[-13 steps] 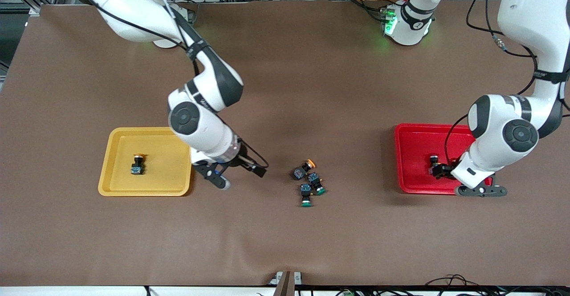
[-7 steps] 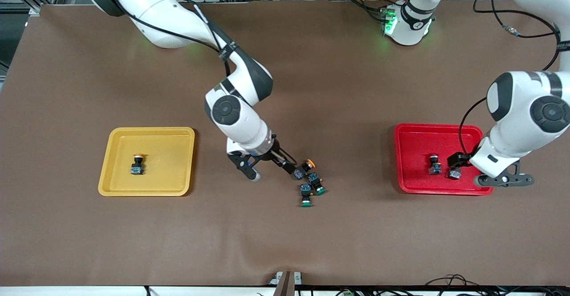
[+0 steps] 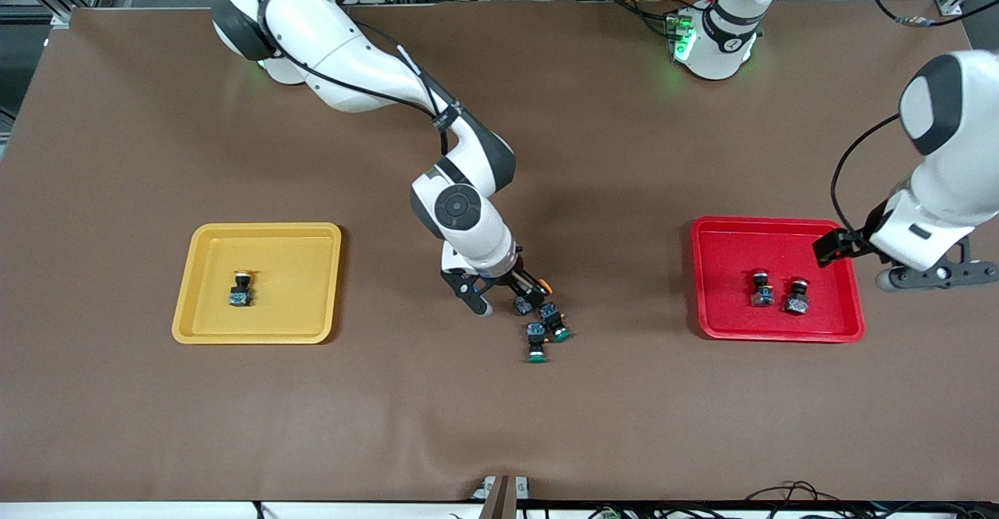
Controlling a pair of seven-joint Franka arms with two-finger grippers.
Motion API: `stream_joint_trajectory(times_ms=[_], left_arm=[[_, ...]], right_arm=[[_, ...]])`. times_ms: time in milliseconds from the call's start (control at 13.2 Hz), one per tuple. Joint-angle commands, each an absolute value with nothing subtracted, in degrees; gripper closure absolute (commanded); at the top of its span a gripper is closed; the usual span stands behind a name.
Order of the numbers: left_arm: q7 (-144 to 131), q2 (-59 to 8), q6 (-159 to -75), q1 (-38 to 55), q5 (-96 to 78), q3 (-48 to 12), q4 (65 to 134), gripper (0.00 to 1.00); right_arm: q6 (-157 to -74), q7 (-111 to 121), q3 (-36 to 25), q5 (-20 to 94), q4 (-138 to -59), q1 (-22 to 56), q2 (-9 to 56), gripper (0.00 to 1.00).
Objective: Place red and yellow buttons in trays
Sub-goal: 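Grasp another orange-capped button with the right gripper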
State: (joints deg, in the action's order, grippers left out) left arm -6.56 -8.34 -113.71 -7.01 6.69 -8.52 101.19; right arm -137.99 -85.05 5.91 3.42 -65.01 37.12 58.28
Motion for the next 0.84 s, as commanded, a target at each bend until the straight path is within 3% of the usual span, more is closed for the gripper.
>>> stream_joint_trajectory(times_ms=[0, 304, 456, 532, 608, 684, 760], left_arm=[[-5.5, -4.8, -107.7, -7.8, 5.0, -8.9, 99.7, 0.0], [-5.4, -0.4, -103.1, -7.9, 4.9, -8.4, 99.6, 0.0], [-5.4, 1.5, -100.5, -7.8, 4.1, -8.4, 99.6, 0.0], [-5.4, 2.5, -99.4, -7.9, 3.4, -8.4, 99.6, 0.0], [-5.4, 3.7, -98.0, -7.9, 3.3, -8.3, 99.6, 0.0], [-5.4, 4.6, -96.9, -7.9, 3.3, -8.3, 99.6, 0.0], [-5.4, 5.7, -96.2, -7.9, 3.2, -8.3, 99.5, 0.0]], right_arm=[[-138.5, -86.5, 5.0, 2.8, -61.6, 37.8, 60.5, 0.0], [-139.5, -86.8, 4.9, 2.8, -61.5, 38.1, 62.1, 0.0], [-139.5, -86.8, 4.0, 2.8, -61.5, 39.1, 62.6, 0.06], [-139.7, -86.8, 3.3, 2.8, -61.5, 39.7, 62.9, 0.14], [-140.4, -86.7, 2.8, 2.8, -61.5, 40.2, 63.3, 0.29], [-140.4, -86.8, 2.8, 2.8, -61.5, 40.2, 63.3, 0.72], [-140.4, -86.7, 2.8, 2.8, -61.6, 40.2, 63.3, 0.84]])
